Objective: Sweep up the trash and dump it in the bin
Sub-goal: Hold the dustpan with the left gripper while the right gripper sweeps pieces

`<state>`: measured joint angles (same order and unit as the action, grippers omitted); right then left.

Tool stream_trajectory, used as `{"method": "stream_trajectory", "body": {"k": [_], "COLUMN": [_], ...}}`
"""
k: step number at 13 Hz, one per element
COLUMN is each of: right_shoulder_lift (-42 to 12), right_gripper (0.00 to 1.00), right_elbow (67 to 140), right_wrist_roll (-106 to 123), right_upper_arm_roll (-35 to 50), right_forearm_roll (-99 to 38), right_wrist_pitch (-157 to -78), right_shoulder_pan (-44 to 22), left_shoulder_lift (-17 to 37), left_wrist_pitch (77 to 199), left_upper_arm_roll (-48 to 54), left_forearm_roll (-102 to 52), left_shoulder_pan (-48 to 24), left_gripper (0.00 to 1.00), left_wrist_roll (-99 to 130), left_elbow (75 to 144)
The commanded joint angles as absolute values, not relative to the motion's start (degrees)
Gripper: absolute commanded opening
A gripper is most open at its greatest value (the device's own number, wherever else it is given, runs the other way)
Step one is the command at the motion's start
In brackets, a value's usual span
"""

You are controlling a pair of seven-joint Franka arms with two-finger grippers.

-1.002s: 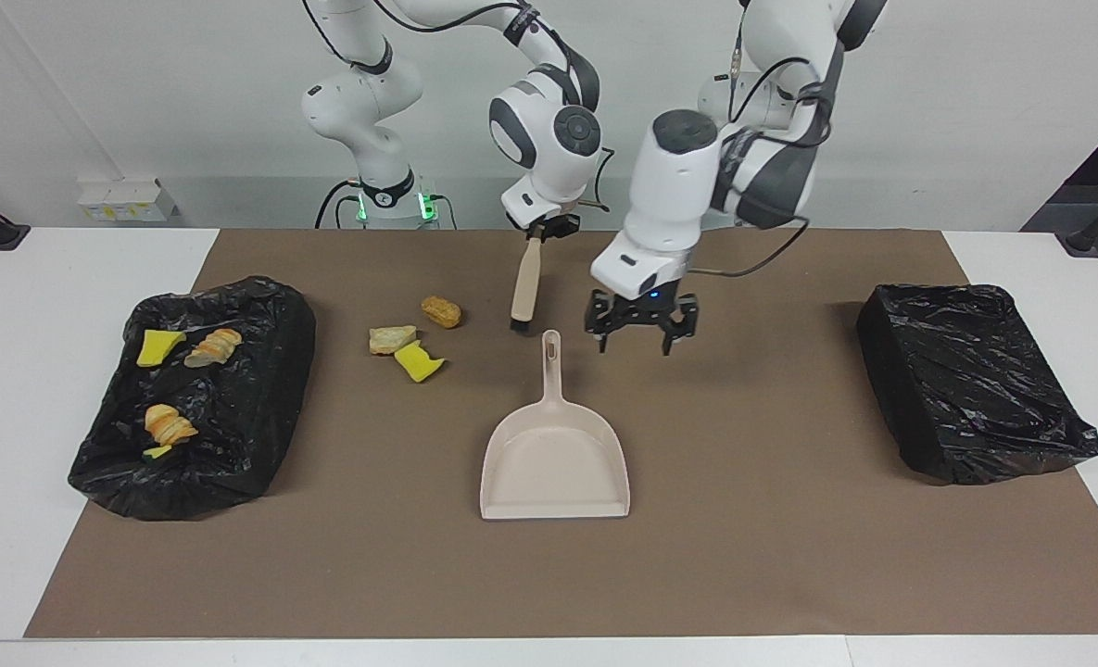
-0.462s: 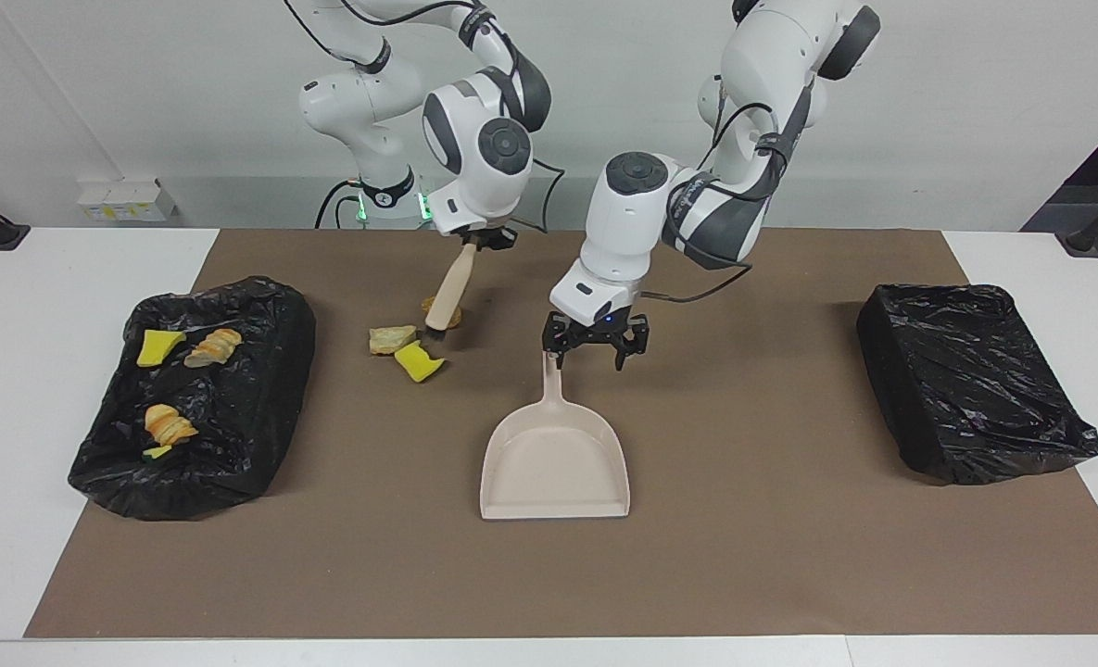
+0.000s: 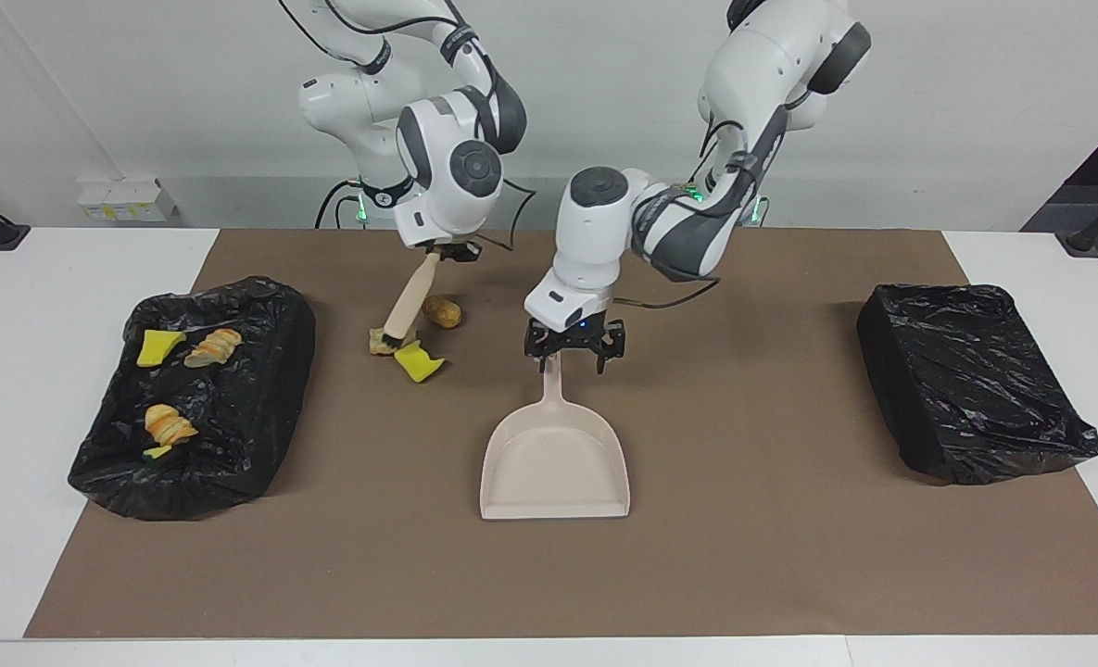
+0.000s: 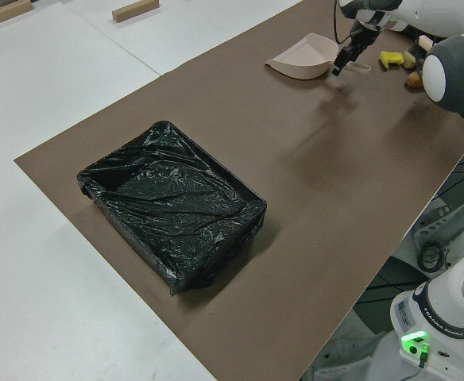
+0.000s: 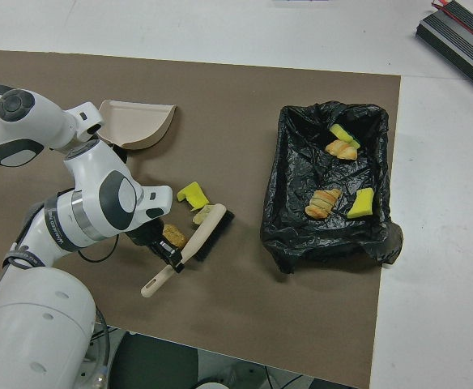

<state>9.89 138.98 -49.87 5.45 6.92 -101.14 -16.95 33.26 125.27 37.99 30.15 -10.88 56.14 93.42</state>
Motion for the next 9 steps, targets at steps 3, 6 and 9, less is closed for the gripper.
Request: {"method": "stream_trajectory", "body": {"k": [3,6,9], "right_shoulder_lift": [14.41,13.45,9.51], "right_gripper": [0.00,0.00,0.00], "right_elbow": [147.12,146.60,140.66], "right_wrist_roll": [-49.57,-48.52,-46.23], "right_upper_arm_roll": [6.15,6.33,6.33], "right_forearm_roll": [7.21,6.94,2.90], "right_wrist_pitch": [-110.64,-113.97,-114.45], "right_shoulder_pan": [-14.68,-16.34,-18.89], "left_shoulder_lift": [33.14,33.31,33.22], "left_wrist_pitch": [123.49,124.19,123.75], "left_upper_arm_roll": [38.41,38.67,38.76], "left_forearm_roll": [31.12,30.06,29.97], "left_shoulder_pan": [-10.72,-10.55,-10.55], "left_gripper": [0.67,0.00,0.00], "left_wrist_roll": [57.04,56.69,56.69], "left_elbow": [90.98,90.44,90.53]}}
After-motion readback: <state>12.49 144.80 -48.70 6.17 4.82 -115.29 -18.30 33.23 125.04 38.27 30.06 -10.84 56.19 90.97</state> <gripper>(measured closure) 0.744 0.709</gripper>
